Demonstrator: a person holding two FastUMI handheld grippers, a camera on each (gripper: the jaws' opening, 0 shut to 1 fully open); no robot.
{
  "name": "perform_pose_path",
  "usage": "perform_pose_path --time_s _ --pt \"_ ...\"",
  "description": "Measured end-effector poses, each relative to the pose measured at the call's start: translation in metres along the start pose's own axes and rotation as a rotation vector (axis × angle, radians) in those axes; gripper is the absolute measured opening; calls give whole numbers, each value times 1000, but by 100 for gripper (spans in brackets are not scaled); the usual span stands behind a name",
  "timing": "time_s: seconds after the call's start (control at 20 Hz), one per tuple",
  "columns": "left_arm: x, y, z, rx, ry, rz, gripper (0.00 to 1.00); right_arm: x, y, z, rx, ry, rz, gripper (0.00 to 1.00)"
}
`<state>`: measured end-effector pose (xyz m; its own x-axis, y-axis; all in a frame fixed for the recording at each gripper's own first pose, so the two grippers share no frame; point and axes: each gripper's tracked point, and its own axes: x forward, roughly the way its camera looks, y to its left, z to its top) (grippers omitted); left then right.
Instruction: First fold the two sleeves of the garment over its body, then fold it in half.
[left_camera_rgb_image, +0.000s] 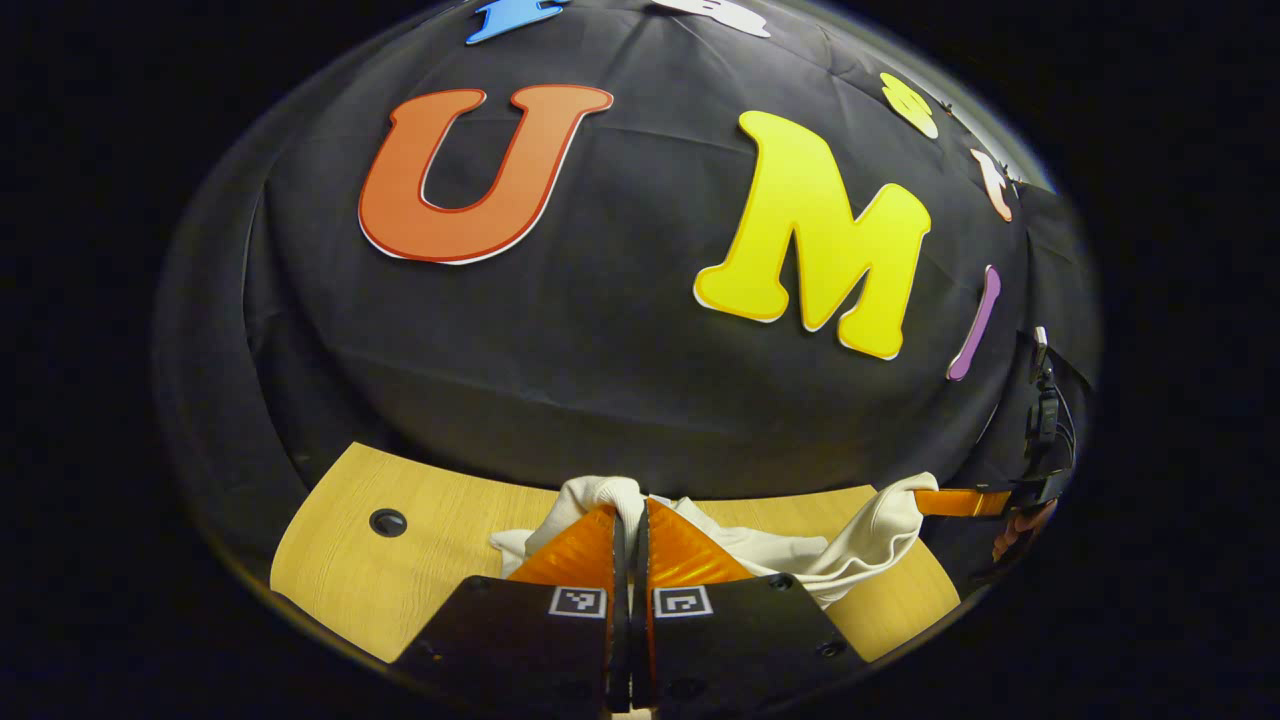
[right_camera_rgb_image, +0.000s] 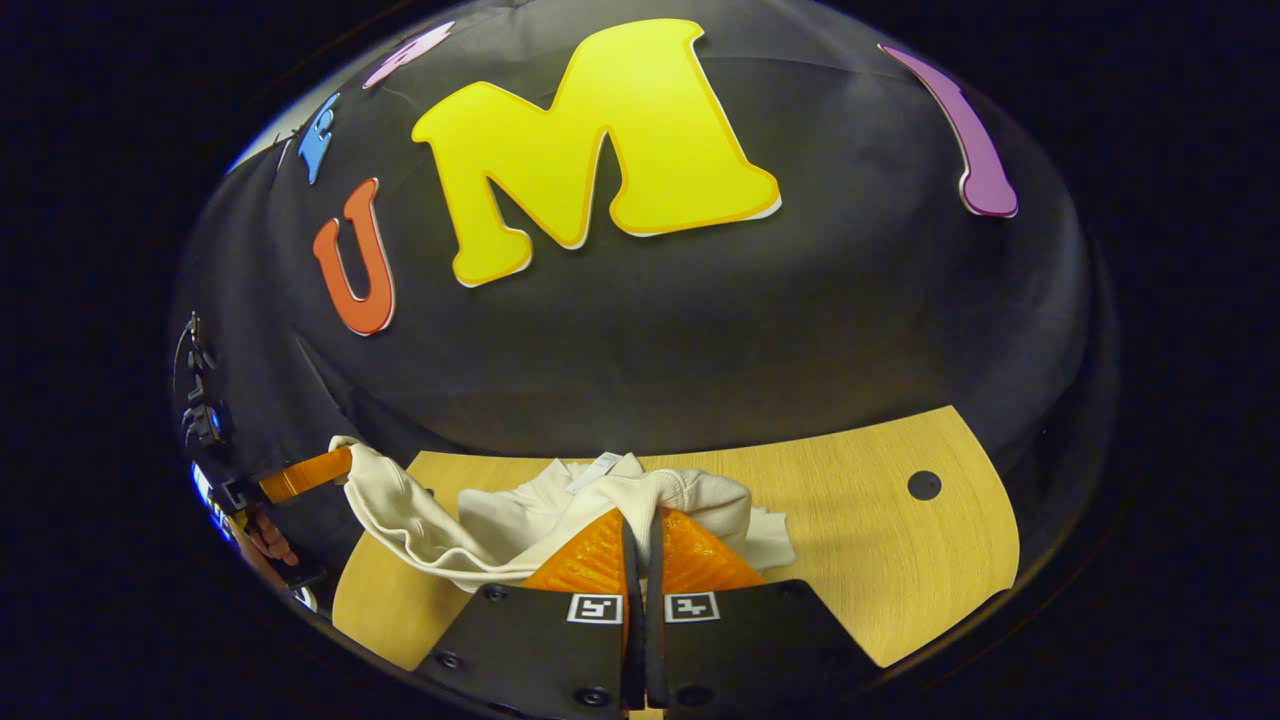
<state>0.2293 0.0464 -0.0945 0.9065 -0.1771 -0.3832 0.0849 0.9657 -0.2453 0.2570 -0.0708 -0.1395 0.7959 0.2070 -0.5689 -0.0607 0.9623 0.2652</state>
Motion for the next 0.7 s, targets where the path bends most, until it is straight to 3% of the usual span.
perform_pose_path --time_s 0.3,0.7 --pt "83 41 -44 74 56 89 3 91 -38 -26 -10 26 -105 1" --pt "151 69 -105 152 121 175 4 170 -43 -65 -77 22 -198 1"
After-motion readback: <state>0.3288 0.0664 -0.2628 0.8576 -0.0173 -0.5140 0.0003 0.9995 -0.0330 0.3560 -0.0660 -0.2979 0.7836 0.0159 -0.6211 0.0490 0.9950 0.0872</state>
